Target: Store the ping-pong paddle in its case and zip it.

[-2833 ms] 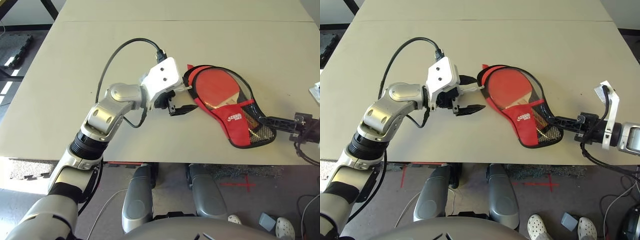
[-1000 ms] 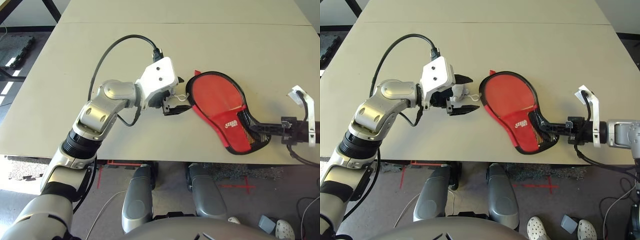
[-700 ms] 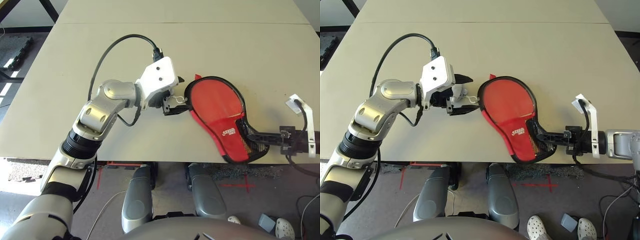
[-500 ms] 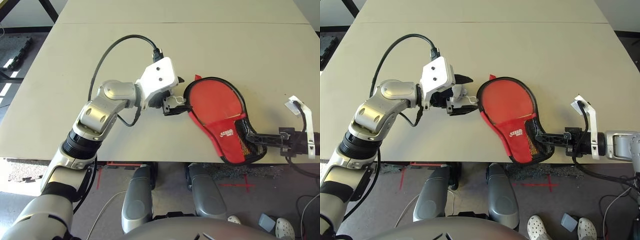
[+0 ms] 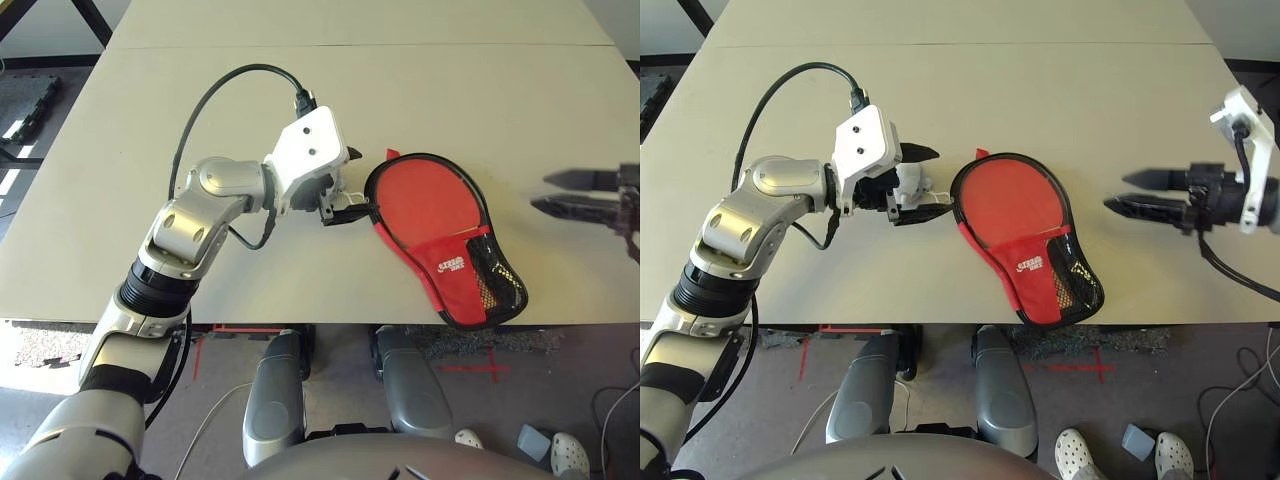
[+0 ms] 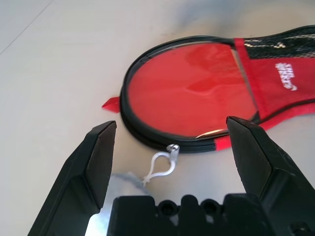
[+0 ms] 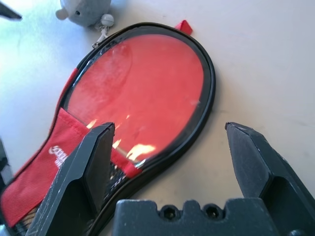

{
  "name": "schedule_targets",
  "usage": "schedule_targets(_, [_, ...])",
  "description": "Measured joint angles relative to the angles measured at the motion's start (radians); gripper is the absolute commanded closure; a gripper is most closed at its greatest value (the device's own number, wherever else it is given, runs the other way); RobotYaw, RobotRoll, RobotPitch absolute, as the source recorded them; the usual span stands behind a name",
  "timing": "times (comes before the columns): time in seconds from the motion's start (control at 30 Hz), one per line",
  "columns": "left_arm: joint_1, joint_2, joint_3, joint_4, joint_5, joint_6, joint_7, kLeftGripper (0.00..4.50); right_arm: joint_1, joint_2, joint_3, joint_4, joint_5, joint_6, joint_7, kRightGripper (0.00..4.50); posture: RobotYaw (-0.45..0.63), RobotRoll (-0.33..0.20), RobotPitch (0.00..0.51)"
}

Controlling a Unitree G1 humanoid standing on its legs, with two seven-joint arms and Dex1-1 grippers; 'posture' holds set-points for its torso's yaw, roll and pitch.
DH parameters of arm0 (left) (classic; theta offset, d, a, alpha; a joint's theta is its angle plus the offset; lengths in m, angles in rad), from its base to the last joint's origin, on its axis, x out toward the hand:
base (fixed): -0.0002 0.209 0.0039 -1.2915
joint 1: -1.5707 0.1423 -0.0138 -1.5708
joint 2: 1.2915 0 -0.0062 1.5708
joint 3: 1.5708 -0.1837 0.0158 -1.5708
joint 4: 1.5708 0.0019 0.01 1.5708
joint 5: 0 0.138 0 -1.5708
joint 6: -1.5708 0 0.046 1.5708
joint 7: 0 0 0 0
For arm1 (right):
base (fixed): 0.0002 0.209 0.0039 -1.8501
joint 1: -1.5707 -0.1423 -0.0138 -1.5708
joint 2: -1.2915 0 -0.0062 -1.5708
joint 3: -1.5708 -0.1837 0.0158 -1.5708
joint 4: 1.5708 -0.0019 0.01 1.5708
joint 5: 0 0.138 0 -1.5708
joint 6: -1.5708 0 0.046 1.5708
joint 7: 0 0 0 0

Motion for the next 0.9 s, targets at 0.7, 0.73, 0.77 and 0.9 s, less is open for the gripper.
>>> schedule_targets(0.7, [-0.005,0.069,0.063,0.112,0.044,0.013,0.060,0.00,-0.129,0.251,0.145,0.229,-0.259,-0.354,0.034,0.03,0.02,0.000,0.280])
schedule_targets(0.73, [-0.010,0.064,0.062,0.129,0.054,0.010,0.068,0.00,-0.126,0.252,0.145,0.228,-0.261,-0.359,0.032,0.03,0.02,0.000,0.280])
schedule_targets(0.77, [-0.020,0.052,0.063,0.152,0.059,0.010,0.079,0.00,-0.121,0.252,0.144,0.227,-0.264,-0.364,0.029,0.03,0.02,0.000,0.280])
schedule_targets(0.9, [-0.056,0.015,0.063,0.204,0.065,0.022,0.109,0.00,-0.113,0.259,0.144,0.219,-0.267,-0.370,0.016,0.03,0.01,0.000,0.281])
